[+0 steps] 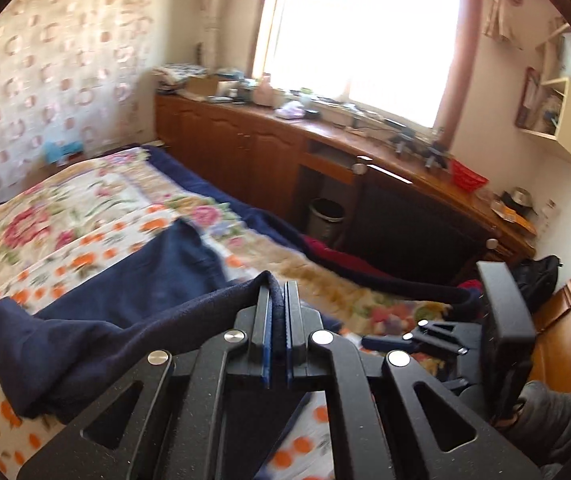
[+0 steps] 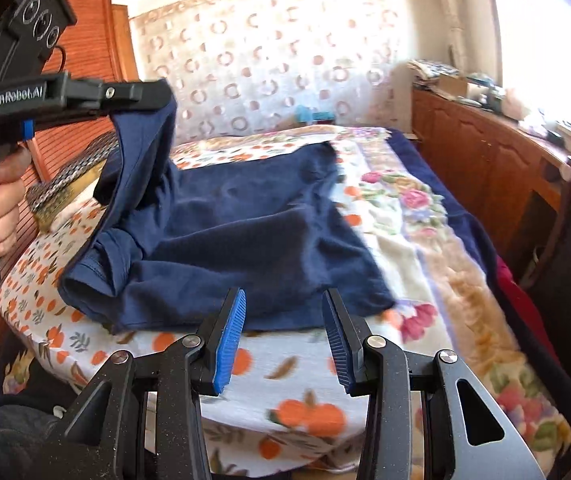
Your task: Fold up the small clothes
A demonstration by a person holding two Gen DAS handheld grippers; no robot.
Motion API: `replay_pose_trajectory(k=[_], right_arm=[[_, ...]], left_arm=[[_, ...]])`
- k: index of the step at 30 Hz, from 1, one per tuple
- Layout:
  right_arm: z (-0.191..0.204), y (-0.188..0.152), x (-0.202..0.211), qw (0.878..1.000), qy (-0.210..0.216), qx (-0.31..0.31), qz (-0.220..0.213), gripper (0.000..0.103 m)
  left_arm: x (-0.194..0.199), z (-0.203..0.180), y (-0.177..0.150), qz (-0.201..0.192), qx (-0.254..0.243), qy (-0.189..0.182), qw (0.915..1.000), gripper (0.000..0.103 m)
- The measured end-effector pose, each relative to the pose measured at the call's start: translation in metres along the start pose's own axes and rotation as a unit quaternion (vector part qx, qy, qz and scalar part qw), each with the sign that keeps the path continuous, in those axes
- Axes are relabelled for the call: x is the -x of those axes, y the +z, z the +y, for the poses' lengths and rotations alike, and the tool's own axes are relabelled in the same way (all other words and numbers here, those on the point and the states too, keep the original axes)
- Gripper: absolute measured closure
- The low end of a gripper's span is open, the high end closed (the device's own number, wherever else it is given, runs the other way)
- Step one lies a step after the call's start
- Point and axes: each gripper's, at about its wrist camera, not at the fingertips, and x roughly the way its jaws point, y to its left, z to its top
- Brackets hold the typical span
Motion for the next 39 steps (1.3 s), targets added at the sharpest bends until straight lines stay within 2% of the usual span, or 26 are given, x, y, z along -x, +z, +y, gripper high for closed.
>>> replay_pose_trajectory(k=[3,8,9,10,12,14,15,18,27,31,39], right_arm=[[-0.011,-0.003,0.006,1.000,-0.008,-0.010,-0.002,0.062],[-0.014,-0.006,0.008,1.000,-0.012,-0.017,-0.003,0.062],[-0.013,-0.006,0.008,1.000,-0.012,-0.017,-0.002,0.062],[-0.013,-0.007,0.008,1.000,-0.013,-0.016,-0.001,0.062],[-0.012,-0.006,0.008,1.000,-0.014,-0.015,0.001,0.062],[-0.011,-0.004,0.008,1.000,-0.015,-0.014,0.002,0.062],[-0.011,-0.003,0.009,1.000,-0.015,-0.013,0.002,0.062],[-0.007,0.002,0.007,1.000,-0.014,-0.009,0.002,0.062],[0.009,0.040,-0.033,0.999,0.003,0.038,0.005,0.062],[0.018,0.067,-0.059,0.999,0.019,0.050,0.009,0.061],[0.036,0.129,-0.133,0.995,0.057,0.068,0.048,0.061]], left_arm=[[-0.010,-0.015,0.008,0.007,-0.014,-0.007,0.9998,0.097],[-0.021,-0.015,0.008,0.019,-0.028,0.020,0.9992,0.097],[-0.022,-0.011,0.007,0.020,-0.028,0.023,0.9991,0.092],[-0.019,-0.004,0.003,0.022,-0.027,0.027,0.9990,0.077],[-0.014,0.009,-0.001,0.016,-0.023,0.038,0.9989,0.056],[-0.010,0.020,-0.005,0.017,-0.020,0.050,0.9984,0.047],[-0.007,0.029,-0.008,0.022,-0.015,0.055,0.9981,0.036],[0.003,0.056,-0.021,0.026,-0.005,0.079,0.9965,0.027],[0.008,0.145,-0.062,0.065,0.050,0.152,0.9850,0.027],[0.007,0.172,-0.070,0.064,0.070,0.158,0.9828,0.027],[-0.012,0.207,-0.081,0.072,0.056,0.177,0.9799,0.027]])
